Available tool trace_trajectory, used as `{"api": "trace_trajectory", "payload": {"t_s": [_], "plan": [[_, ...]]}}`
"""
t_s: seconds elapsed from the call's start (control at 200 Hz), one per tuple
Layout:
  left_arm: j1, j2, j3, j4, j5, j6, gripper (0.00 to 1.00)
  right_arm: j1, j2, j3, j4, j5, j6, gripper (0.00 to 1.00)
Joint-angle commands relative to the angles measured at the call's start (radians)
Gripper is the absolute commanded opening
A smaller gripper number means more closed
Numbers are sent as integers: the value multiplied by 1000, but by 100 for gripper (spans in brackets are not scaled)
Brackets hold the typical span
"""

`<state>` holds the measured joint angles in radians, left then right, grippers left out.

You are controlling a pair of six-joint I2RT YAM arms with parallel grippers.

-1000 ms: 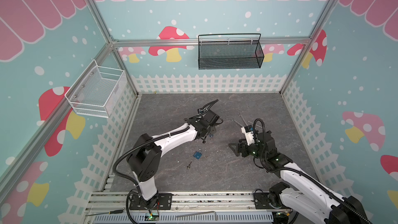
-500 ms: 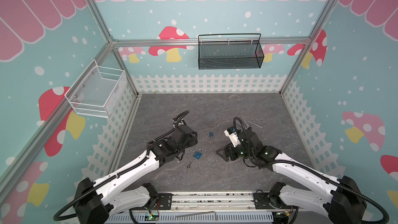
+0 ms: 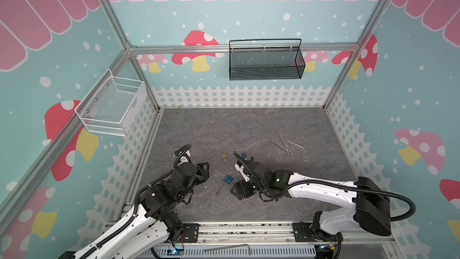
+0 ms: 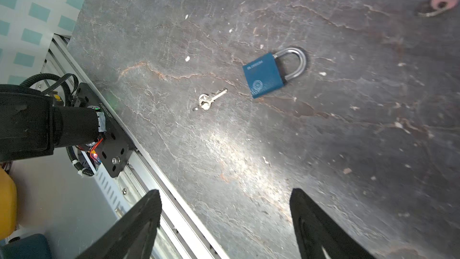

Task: Unlock with the key
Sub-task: 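Move the right gripper over a loose silver key while the left gripper withdraws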

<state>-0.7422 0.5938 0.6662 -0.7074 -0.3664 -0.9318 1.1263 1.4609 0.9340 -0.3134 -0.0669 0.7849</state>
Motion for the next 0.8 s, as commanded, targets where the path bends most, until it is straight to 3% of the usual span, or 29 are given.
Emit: {"api": "trace_trajectory", "payload": {"t_s": [0.0, 0.375, 0.79], "plan": [[6, -51, -25, -105, -65, -59, 55, 45, 77, 70, -73, 84, 57, 83], [7, -98, -9, -226, -128, -91, 55, 85, 342, 275, -59, 99, 36, 74], [9, -103, 26, -287, -190, -97, 56, 87, 431, 335, -24, 63, 57, 61]]}}
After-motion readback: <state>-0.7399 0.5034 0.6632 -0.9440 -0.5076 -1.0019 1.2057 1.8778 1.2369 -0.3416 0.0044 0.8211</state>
